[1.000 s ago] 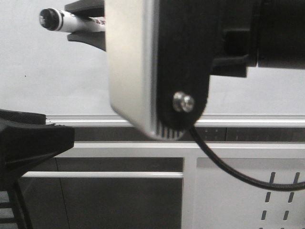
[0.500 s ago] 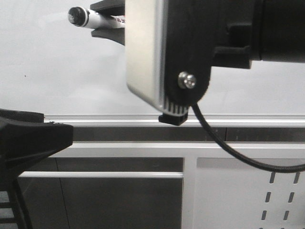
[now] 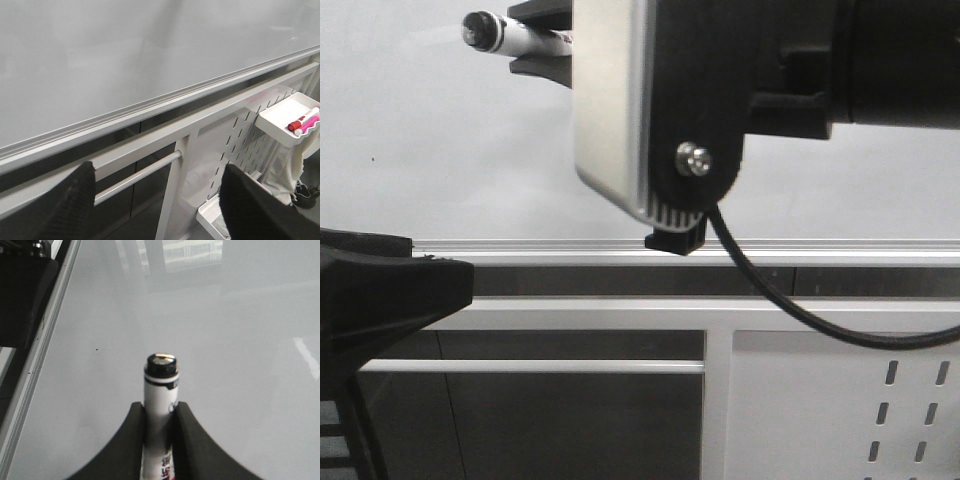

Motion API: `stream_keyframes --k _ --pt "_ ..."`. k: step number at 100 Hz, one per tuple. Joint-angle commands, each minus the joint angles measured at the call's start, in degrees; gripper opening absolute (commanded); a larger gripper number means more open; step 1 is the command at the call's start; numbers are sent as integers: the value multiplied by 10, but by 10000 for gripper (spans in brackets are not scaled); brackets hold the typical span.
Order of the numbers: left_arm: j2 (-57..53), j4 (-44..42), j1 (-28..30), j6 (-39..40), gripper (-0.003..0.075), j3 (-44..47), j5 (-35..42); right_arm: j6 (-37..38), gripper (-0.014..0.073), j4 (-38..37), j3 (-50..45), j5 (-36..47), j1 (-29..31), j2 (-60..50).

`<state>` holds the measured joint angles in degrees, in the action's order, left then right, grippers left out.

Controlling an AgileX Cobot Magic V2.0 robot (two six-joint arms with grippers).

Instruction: Write number 1 on whiteboard

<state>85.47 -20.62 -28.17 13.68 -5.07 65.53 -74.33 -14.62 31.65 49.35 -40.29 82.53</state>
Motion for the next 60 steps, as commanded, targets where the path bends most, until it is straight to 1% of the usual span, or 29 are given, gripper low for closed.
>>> stream_keyframes --k 1,42,60 --pt "-13 10 -2 -1 472 -7 125 -3 -74 7 20 41 5 -14" --pt "-13 10 -2 -1 472 -7 125 -3 -74 9 20 32 5 -14" --pt "-13 10 -2 -1 472 -7 125 -3 -74 15 20 13 5 -14"
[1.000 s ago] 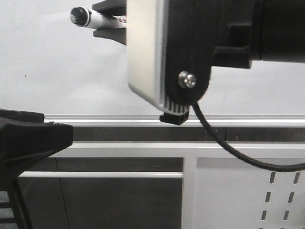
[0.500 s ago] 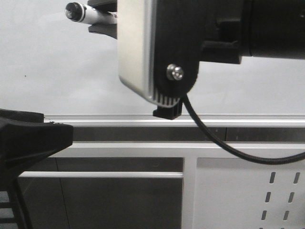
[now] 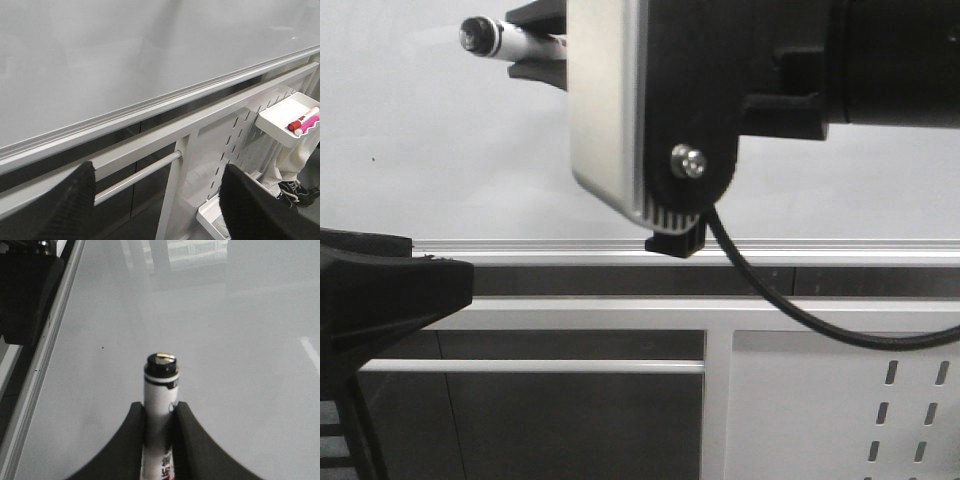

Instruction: Write number 1 on whiteboard

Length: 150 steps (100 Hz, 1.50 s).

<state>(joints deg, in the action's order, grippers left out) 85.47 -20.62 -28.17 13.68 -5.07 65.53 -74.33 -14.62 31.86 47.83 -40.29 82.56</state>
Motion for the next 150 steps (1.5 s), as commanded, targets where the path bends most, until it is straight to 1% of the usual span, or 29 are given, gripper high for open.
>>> stream_keyframes --k 1,37,55,82,100,105,127,150 --pt "-13 10 -2 -1 472 -7 125 -3 -74 15 18 27 5 -15" --pt "-13 10 -2 -1 472 -7 125 14 -74 15 18 0 5 -14" --pt "-13 10 -2 -1 472 -7 125 17 -74 15 18 5 5 15" --pt "-13 10 -2 -1 472 -7 125 23 -74 15 18 48 5 69" --pt "-13 10 -2 -1 472 -7 125 23 -74 16 7 90 5 68" --pt "-13 10 -2 -1 472 -7 125 23 -74 17 -2 91 1 59" --pt "-13 10 -2 -1 472 -7 125 23 -74 76 -57 105 -63 -5" --pt "-13 3 -2 -1 472 -7 125 23 -74 196 -119 107 -150 -76"
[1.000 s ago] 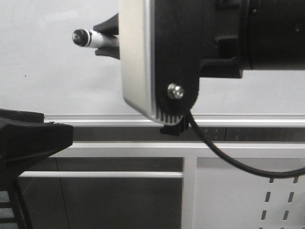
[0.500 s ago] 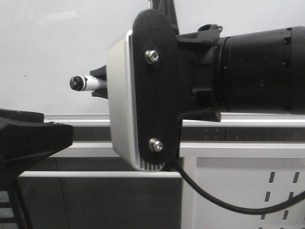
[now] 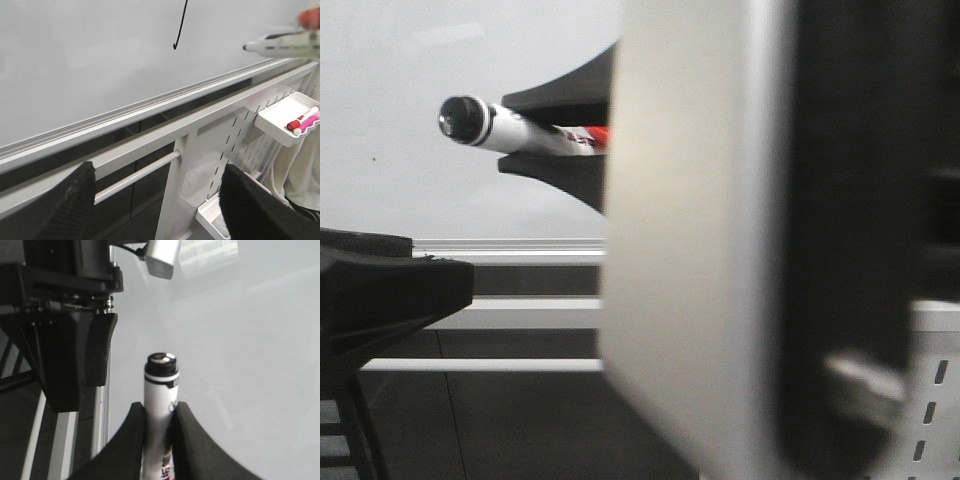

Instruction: Write number 1 on whiteboard

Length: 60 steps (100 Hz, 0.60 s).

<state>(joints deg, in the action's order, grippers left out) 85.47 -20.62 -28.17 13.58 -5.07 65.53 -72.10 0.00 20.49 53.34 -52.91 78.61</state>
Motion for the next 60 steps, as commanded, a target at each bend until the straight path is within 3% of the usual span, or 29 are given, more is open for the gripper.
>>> stream_keyframes --k 1,31,60 --pt "-13 3 -2 0 472 -7 125 0 -74 58 -8 53 -30 -38" --pt "-13 -89 -2 0 472 -7 125 26 -74 158 -24 60 -121 -79" --pt "-13 -138 -2 0 472 -7 125 78 -74 319 -20 127 -214 -99"
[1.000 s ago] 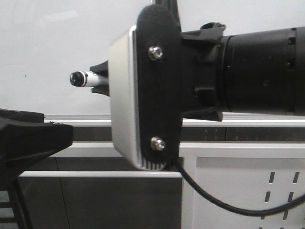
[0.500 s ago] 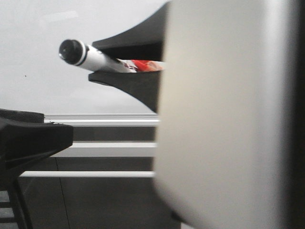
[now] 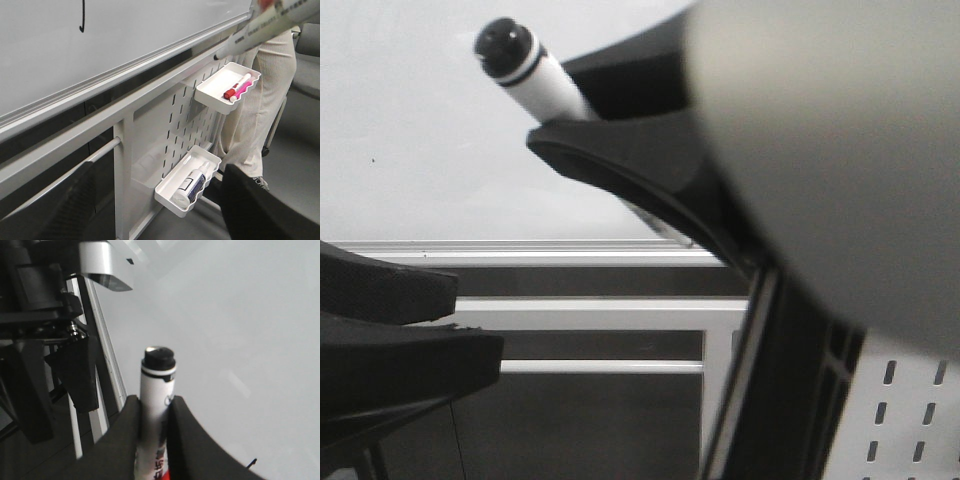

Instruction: Write number 1 on whiteboard

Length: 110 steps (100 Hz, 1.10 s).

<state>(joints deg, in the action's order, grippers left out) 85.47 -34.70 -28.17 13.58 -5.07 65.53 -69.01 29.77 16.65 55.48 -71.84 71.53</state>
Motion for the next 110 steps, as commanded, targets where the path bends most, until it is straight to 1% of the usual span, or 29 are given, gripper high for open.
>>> stream_keyframes --k 1,9,38,48,56,68,80,85,92,99,110 --pt "-13 2 -2 0 472 -7 125 49 -74 24 18 107 -28 -30" --pt "-13 2 -2 0 472 -7 125 60 -74 48 18 114 -37 -33" --pt "-13 8 -2 0 471 -9 125 63 -74 86 24 121 -33 -33" --pt "-13 8 -2 0 468 -9 125 63 -74 101 24 138 -16 -33" --pt "-13 10 -2 0 449 -9 125 66 -74 103 24 140 6 -33" --pt "-13 19 -2 0 428 -9 125 116 -74 104 24 135 41 -33" --pt "-13 19 -2 0 428 -9 125 131 -75 103 24 132 83 -33" --pt "-13 19 -2 0 428 -9 125 149 -79 102 24 129 100 -33" --pt "-13 19 -2 0 428 -9 125 193 -79 88 25 102 115 -33" --pt "-13 19 -2 0 428 -9 125 230 -79 59 25 62 124 -33" --pt "-13 19 -2 0 428 -9 125 284 -79 23 27 27 125 -33"
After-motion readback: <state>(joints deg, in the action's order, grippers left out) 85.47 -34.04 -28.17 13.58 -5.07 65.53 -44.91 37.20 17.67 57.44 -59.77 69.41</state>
